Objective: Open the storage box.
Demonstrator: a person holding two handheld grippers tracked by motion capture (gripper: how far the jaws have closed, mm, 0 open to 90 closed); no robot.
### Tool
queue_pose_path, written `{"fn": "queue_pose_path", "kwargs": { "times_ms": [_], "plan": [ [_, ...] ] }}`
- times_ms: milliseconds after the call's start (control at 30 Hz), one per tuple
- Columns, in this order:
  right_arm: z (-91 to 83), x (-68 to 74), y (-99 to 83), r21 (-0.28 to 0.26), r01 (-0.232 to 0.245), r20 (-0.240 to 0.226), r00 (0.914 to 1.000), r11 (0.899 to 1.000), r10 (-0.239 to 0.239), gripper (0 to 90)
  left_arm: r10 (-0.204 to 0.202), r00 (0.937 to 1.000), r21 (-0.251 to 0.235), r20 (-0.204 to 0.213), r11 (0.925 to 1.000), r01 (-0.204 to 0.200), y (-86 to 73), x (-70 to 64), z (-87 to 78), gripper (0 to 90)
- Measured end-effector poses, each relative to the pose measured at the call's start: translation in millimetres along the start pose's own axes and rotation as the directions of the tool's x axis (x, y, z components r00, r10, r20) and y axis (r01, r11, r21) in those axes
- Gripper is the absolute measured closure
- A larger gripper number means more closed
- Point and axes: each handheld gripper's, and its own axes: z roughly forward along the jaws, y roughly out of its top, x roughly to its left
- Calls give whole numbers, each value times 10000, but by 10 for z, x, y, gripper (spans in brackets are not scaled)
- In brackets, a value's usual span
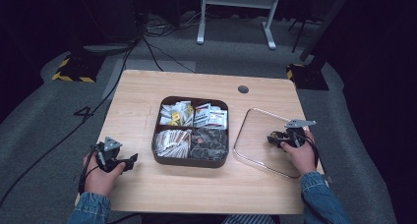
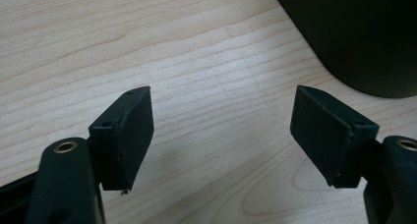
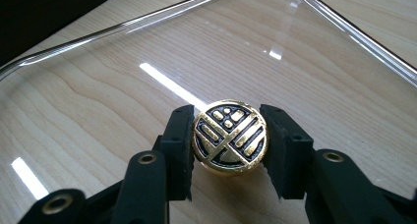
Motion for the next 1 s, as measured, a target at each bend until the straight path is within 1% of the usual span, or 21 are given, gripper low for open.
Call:
{"fn": "queue_pose_path", "kwargs": {
  "times_ms": [267, 433, 467, 533, 667, 700, 733, 800, 833, 867, 967, 1000],
  "plan": [
    [21, -20, -47, -83, -218, 43, 9998, 9997, 218, 586, -148, 9999, -27, -9, 9999, 148, -11, 2, -9, 248],
    [17, -16, -53, -121, -306, 138, 9994, 9995, 308, 566, -105, 9999, -44, 7, 9999, 105, -5, 3, -8, 247],
    [-2, -18, -48, -458, -501, 232, 9984, 9977, 513, 476, -80, 10000, -28, 16, 10000, 80, -5, 2, -8, 248],
    [-21, -20, -39, -562, -671, 297, 9972, 9962, 689, 416, -106, 9999, -51, 30, 9999, 106, -3, 2, -10, 248],
    [-92, 9, -22, -950, -929, 326, 9948, 9911, 964, 348, -144, 9999, -99, 27, 9998, 145, 4, 4, -16, 247],
    [-92, 9, -22, -950, -929, 326, 9948, 9911, 964, 348, -144, 9999, -99, 27, 9998, 145, 4, 4, -16, 247],
    [-150, 51, -28, -1382, -1144, 165, 9929, 9838, 1178, 324, -143, 9999, -95, 33, 9999, 143, 6, 3, -13, 244],
    [-186, 90, -35, -1636, -1215, 79, 9922, 9790, 1245, 321, -88, 10000, -106, 44, 9999, 88, 15, -3, -15, 236],
    [-194, 109, -23, -1484, -1197, 33, 9926, 9817, 1215, 308, -88, 10000, -106, 44, 9999, 88, 15, -3, -15, 234],
    [-211, 126, -10, -1382, -1082, 29, 9940, 9845, 1096, 312, -143, 9998, -209, 129, 9997, 145, 23, -13, -31, 234],
    [-261, 157, 7, -1489, -1062, 77, 9941, 9831, 1086, 313, -228, 9995, -293, 196, 9993, 234, 31, -17, -53, 234],
    [-284, 172, 16, -1502, -1161, 30, 9930, 9818, 1179, 312, -285, 9992, -362, 276, 9989, 295, 36, -22, -65, 234]
  ]
}}
